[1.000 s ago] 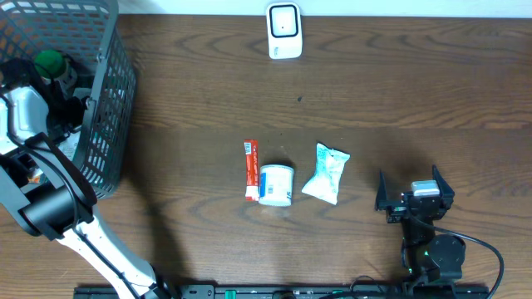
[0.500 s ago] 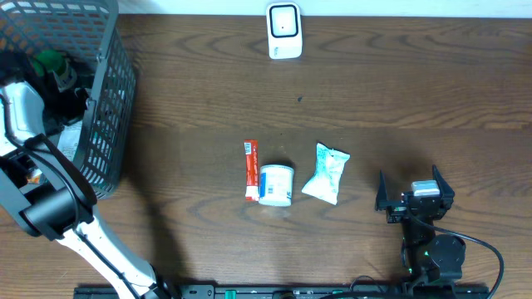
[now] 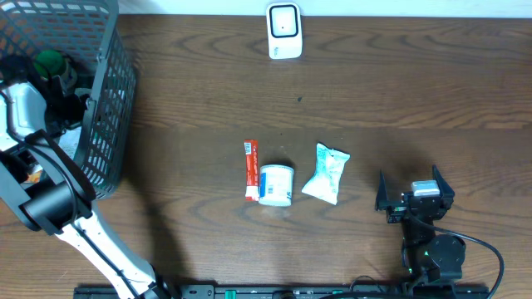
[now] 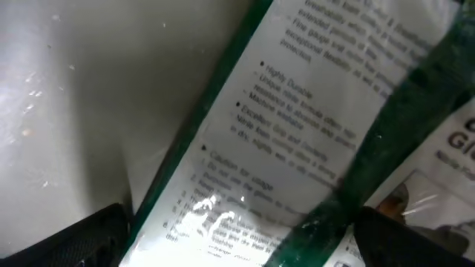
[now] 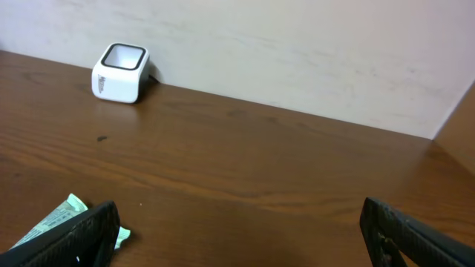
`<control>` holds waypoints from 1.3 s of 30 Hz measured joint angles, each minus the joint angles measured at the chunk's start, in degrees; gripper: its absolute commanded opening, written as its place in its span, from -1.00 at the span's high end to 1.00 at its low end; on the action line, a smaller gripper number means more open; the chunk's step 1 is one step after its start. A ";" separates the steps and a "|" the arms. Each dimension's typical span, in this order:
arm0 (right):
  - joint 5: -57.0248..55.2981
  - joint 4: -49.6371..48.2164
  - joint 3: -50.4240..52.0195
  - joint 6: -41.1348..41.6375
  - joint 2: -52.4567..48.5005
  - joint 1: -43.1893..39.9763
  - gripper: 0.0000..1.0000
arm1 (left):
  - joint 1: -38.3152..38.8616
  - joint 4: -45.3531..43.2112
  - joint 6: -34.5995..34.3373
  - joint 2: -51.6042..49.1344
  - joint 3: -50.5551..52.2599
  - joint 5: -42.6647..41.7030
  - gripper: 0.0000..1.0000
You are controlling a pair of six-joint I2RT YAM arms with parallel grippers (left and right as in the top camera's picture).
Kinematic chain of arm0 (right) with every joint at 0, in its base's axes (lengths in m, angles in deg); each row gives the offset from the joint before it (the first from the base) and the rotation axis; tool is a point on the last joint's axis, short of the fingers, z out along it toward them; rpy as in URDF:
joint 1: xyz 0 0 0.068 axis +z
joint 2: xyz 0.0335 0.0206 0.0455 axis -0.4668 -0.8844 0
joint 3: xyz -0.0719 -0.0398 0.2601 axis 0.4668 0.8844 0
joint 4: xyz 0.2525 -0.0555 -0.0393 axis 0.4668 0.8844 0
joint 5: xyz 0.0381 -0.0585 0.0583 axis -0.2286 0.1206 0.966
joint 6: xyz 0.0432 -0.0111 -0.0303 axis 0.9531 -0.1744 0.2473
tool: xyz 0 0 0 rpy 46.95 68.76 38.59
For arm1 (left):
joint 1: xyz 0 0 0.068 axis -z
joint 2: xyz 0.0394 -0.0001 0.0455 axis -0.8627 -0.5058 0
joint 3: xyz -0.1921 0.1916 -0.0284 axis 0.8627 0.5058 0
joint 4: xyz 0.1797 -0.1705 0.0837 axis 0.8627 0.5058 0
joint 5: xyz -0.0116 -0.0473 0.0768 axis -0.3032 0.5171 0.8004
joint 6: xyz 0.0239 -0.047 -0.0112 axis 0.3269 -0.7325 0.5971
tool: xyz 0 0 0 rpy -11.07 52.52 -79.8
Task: Scan the item barcode
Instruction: 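Reach the left gripper into the basket and grasp the green glove package, then lift the green glove package out and carry it toward the scanner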
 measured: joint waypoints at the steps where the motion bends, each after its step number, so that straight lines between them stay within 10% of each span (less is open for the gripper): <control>1: 0.00 0.00 0.00 -0.02 0.00 0.00 -0.98 | -0.02 0.94 0.00 0.00 -0.22 -0.11 -0.96; 18: 0.00 0.02 0.00 0.00 0.00 0.00 -0.99 | -0.79 10.01 1.68 0.00 -0.92 -12.33 -0.63; 28: 0.00 0.00 0.00 -0.02 0.00 0.00 -0.99 | -0.92 12.13 1.75 -0.07 -0.92 -18.86 0.17; 32: 0.00 0.00 0.00 -0.02 0.00 0.00 -0.98 | -0.92 13.57 1.46 -0.48 -1.40 -20.83 0.85; 39: 0.00 0.00 0.00 -0.02 0.00 0.00 -0.99 | -0.85 14.99 1.53 -0.90 -4.39 -22.67 0.86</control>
